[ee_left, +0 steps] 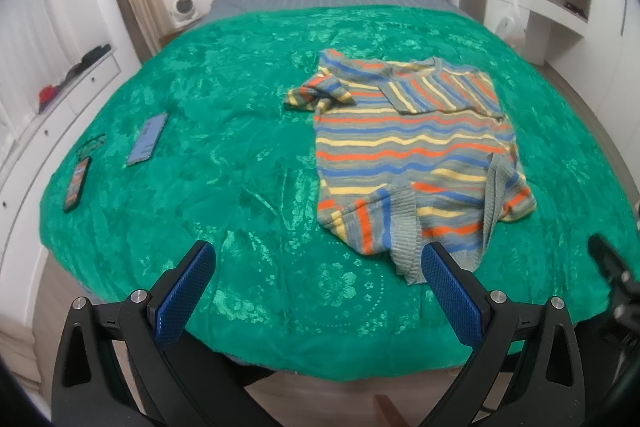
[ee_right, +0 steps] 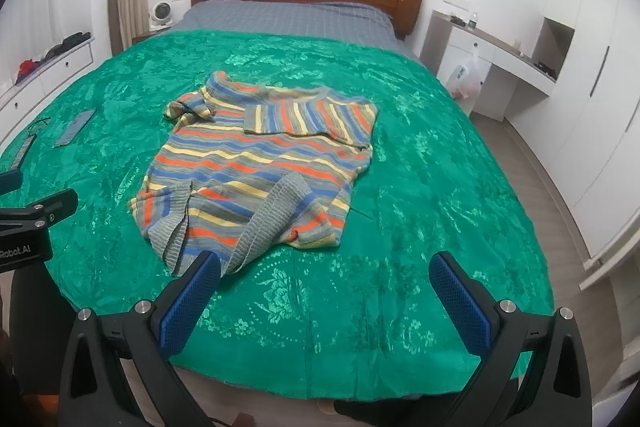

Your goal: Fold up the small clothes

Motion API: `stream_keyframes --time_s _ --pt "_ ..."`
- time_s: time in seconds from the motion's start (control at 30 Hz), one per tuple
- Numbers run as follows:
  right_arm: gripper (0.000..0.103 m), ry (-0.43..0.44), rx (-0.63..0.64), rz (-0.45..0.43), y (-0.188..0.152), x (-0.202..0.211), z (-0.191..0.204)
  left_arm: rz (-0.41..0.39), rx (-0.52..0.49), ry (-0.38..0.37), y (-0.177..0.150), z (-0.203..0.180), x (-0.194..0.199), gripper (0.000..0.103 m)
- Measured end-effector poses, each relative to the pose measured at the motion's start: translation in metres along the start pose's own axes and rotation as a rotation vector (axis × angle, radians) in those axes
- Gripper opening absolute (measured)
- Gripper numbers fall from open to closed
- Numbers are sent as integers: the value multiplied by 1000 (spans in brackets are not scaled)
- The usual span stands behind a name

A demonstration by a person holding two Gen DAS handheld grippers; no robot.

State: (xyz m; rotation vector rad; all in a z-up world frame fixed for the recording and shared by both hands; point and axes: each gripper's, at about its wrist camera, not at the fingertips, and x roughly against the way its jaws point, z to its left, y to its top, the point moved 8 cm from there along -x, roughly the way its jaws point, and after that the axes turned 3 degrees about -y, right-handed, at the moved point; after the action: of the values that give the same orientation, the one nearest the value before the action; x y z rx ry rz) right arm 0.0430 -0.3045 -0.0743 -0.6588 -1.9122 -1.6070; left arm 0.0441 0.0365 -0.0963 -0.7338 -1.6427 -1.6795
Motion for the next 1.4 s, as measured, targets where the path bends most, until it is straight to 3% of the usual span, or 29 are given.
stream_keyframes --time_s 0.13,0.23,0.27,0.33,0.4,0.47,0.5,0.53,0.57,0.63,0.8,0.9,1.07,1.1,1.17,1.2,1.23,1.27,1.33,1.37,1.4 --pt "103 108 11 -4 -3 -32 -9 76 -11 -68 -13 11 -41 103" --pt "103 222 21 260 -26 -95 -1 138 17 -150 -18 10 -74 102" --pt "103 247 2 280 -24 -106 3 151 26 -168 -17 6 -83 102" --pt "103 268 -34 228 -2 -117 10 152 9 -200 -10 -10 -98 102" --pt "103 257 -42 211 22 -138 25 144 -58 -159 -5 -28 -113 99" --pt "98 238 -12 249 31 -164 39 157 -122 -126 -6 -38 -127 66" --pt "85 239 -3 286 29 -179 45 176 -138 -132 -10 -42 -132 19" --pt "28 253 -6 335 24 -193 48 197 -135 -168 -14 -44 -135 5" --pt "10 270 -30 387 15 -200 45 188 -119 -201 -15 -42 -131 3" --pt "9 298 -86 358 9 -188 31 129 -95 -240 -15 -29 -111 3" --pt "8 300 -111 290 -20 -121 -13 118 -62 -309 -37 4 -71 1" --pt "8 283 -139 299 -53 -92 -33 191 -38 -287 -68 25 -68 1" --pt "8 269 -221 408 -110 -106 -41 290 27 -214 -103 58 -89 4" --pt "9 269 -232 426 -117 -110 -42 289 56 -224 -103 64 -89 11" --pt "15 288 -253 460 -128 -110 -44 248 104 -256 -93 71 -85 43" --pt "20 298 -264 460 -129 -105 -49 224 115 -261 -86 72 -84 75" --pt "33 305 -277 446 -126 -100 -54 188 122 -266 -78 71 -84 89" --pt "49 306 -286 433 -126 -98 -58 162 117 -270 -72 68 -86 89" --pt "62 326 -321 382 -113 -94 -69 186 72 -280 -65 53 -102 88" --pt "62 335 -330 373 -109 -96 -71 206 52 -283 -64 45 -113 86" --pt "62 346 -345 365 -105 -102 -74 231 31 -284 -64 36 -125 75"
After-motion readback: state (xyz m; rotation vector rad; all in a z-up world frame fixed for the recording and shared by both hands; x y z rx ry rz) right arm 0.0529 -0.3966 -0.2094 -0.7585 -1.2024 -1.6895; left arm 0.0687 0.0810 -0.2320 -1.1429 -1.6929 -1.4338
